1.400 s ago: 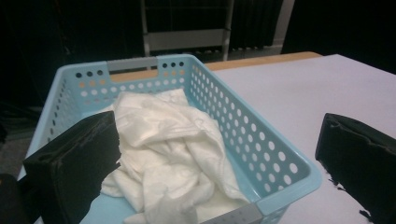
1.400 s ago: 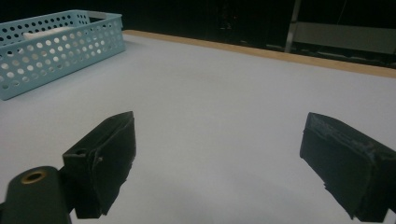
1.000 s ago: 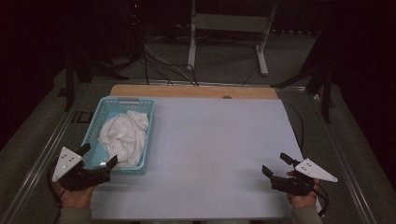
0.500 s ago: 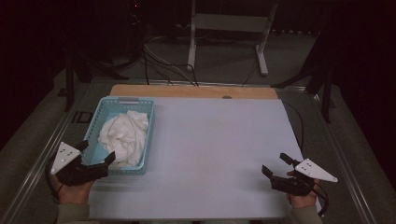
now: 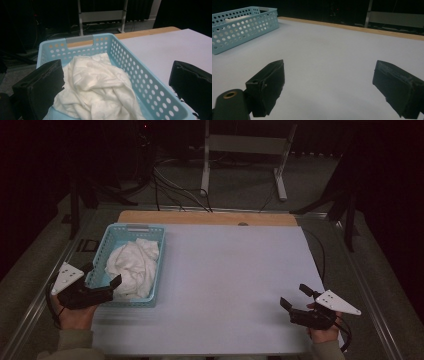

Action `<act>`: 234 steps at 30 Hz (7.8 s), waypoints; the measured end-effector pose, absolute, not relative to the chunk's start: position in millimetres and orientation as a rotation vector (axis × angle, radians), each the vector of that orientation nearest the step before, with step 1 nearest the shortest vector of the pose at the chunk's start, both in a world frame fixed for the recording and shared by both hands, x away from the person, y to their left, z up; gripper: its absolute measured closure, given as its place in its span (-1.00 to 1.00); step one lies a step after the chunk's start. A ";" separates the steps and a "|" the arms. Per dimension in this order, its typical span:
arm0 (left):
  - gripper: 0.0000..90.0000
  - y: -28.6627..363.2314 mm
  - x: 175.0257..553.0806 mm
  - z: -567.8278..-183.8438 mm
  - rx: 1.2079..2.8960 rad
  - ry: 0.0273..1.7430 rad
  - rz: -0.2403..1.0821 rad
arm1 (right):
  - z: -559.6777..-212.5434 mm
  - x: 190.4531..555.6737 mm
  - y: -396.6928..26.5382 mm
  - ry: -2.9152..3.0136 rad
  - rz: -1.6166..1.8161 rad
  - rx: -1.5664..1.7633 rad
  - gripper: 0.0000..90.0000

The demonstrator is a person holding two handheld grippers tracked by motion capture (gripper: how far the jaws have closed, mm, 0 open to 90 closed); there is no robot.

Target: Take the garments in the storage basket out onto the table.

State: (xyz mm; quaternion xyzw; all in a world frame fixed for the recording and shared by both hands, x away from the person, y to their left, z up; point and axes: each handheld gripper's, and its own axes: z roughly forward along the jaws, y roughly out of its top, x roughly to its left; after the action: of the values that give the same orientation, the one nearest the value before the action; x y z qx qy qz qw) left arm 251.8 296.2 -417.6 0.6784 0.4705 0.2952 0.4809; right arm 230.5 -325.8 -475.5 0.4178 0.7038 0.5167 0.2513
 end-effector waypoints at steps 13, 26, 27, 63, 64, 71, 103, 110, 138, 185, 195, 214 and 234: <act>-1.00 302.9 262.7 -416.9 1.664 1.177 0.712 | -475.9 230.8 -325.4 1.923 1.401 1.135 -0.76; -1.00 303.5 285.3 -411.7 1.715 1.216 0.702 | -476.0 230.9 -325.1 1.926 1.400 1.132 -0.76; -1.00 303.6 287.3 -411.9 1.716 1.221 0.702 | -476.0 230.9 -325.1 1.926 1.399 1.132 -0.76; -1.00 286.8 362.0 -425.7 1.834 1.308 0.630 | -475.8 231.4 -325.7 1.926 1.401 1.130 -0.76; -1.00 286.8 362.0 -425.7 1.834 1.308 0.630 | -475.8 231.4 -325.7 1.926 1.401 1.130 -0.76; -1.00 282.3 374.0 -434.9 1.866 1.339 0.597 | -475.7 231.4 -325.7 1.926 1.403 1.130 -0.76; -0.98 263.3 402.6 -476.9 2.039 1.404 0.401 | -475.4 231.4 -325.8 1.926 1.402 1.126 -0.76; -1.00 261.3 407.0 -484.7 2.127 1.476 0.341 | -475.4 231.4 -325.6 1.929 1.402 1.124 -0.76; 0.51 253.4 407.7 -483.2 2.260 1.585 0.330 | -475.9 231.9 -325.8 1.932 1.395 1.130 -0.76; 0.53 267.8 375.4 -417.8 1.871 1.409 0.322 | -476.6 231.3 -325.9 1.935 1.394 1.137 -0.76; 0.53 263.7 372.4 -405.0 1.850 1.368 0.349 | -477.0 231.7 -325.9 1.937 1.393 1.139 -0.76; 0.53 245.8 372.9 -382.4 1.823 1.287 0.337 | -477.2 232.0 -326.6 1.935 1.391 1.145 -0.76; 0.53 216.3 379.8 -372.4 1.837 1.197 0.319 | -477.5 232.3 -326.7 1.936 1.387 1.150 -0.76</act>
State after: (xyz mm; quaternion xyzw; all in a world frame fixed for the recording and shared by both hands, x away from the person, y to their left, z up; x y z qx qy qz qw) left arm 379.8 216.3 -372.4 0.7418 0.4835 0.1287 0.4466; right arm 232.3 -326.7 -477.5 0.4215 0.7096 0.5083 0.2459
